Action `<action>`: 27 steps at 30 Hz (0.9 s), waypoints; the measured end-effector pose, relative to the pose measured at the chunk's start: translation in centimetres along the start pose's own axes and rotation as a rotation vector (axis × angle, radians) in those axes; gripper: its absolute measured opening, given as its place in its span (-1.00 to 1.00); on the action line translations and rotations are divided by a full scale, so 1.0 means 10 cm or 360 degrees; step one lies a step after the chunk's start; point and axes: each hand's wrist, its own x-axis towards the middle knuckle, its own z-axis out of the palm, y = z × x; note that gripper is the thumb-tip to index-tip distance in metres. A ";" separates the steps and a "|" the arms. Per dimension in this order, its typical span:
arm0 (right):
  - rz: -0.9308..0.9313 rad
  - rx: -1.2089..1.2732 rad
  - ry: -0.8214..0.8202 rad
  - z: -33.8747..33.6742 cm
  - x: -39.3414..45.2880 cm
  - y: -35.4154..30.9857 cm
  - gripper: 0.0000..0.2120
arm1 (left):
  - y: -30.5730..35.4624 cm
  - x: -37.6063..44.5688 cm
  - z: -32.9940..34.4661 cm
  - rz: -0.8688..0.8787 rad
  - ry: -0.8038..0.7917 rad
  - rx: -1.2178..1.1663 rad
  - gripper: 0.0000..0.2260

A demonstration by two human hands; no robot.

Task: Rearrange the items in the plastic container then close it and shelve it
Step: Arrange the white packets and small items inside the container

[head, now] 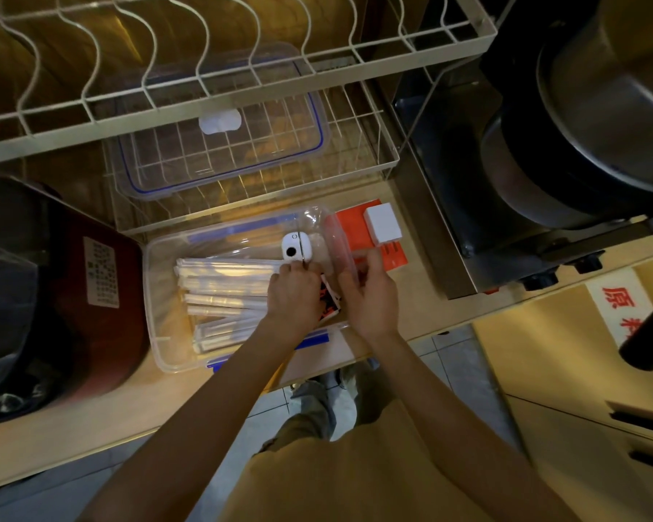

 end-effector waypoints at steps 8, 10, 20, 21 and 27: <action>0.0023 -0.0042 -0.0010 0.02 0.01 0.03 -0.86 | 0.03 0.00 -0.06 0.0209 0.0126 -0.0330 -0.71; 0.0045 -0.0042 -0.0018 0.01 0.01 0.02 -0.86 | 0.03 0.02 -0.07 0.0268 0.0131 -0.0580 -0.75; 0.0045 -0.0077 -0.0020 0.04 0.01 -0.02 -0.85 | 0.00 0.08 0.06 0.0018 0.0065 -0.0460 -0.82; 0.0039 -0.0090 -0.0015 0.03 0.01 -0.02 -0.85 | 0.01 0.07 0.05 0.0038 0.0049 -0.0488 -0.82; 0.0004 -0.0365 -0.0060 -0.04 0.00 -0.01 -0.86 | -0.14 -0.12 -0.21 0.0014 0.0170 -0.0831 -0.73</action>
